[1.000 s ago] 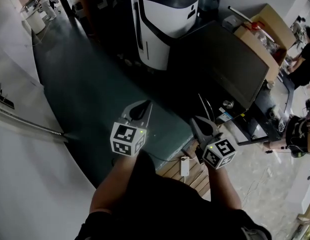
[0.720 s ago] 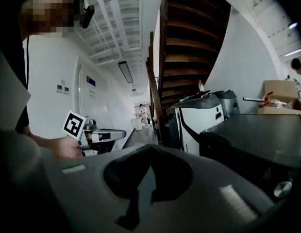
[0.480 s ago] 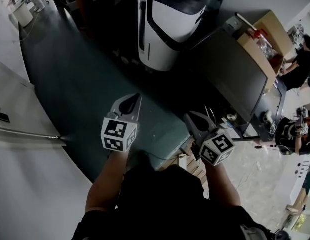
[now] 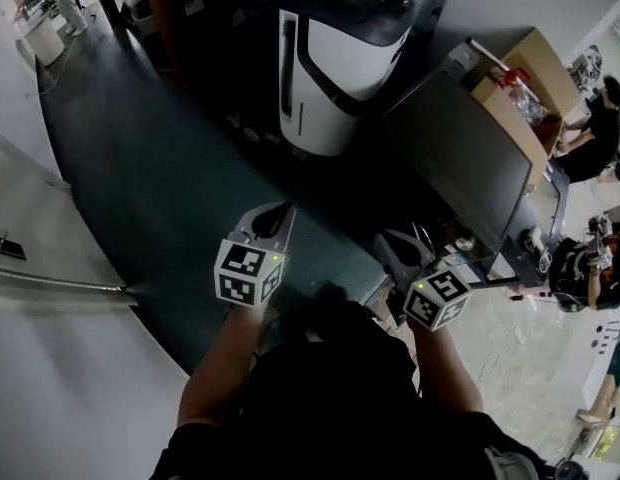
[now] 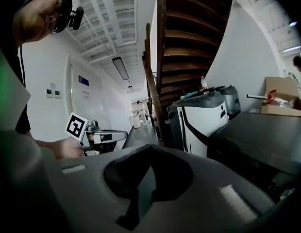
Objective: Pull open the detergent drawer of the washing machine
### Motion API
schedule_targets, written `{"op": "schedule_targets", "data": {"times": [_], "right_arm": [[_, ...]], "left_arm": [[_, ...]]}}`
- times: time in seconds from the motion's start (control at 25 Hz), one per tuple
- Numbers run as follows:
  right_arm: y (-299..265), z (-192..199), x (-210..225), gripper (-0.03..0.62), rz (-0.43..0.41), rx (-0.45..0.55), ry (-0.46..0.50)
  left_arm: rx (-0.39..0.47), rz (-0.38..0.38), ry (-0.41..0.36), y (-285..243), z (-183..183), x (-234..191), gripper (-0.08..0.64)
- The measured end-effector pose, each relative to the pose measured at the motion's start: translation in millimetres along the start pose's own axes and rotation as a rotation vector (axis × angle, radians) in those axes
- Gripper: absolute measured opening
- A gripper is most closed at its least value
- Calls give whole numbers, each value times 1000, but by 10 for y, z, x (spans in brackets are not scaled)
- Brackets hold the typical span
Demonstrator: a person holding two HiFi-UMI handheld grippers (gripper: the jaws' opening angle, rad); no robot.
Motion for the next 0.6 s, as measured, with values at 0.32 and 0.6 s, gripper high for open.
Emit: {"op": "schedule_targets", "data": {"times": [0.32,0.6], "right_arm": [[-27,9,461,3,13,10,-47],[108,-199,1198,3,66,58,-64]], "left_arm": [[-46,-5,5,-371,17,0,11],[-86,56,-11,-1093,-108,307,11]]}}
Point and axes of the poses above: the fingertips, and each gripper's own axes: y backward along the fingers, x to its right, z out of its underside, the point moved 4 cm from there along y, backward along the fingers, and after that the axes turned 15 degrees about -z, right-handed, at the moved point
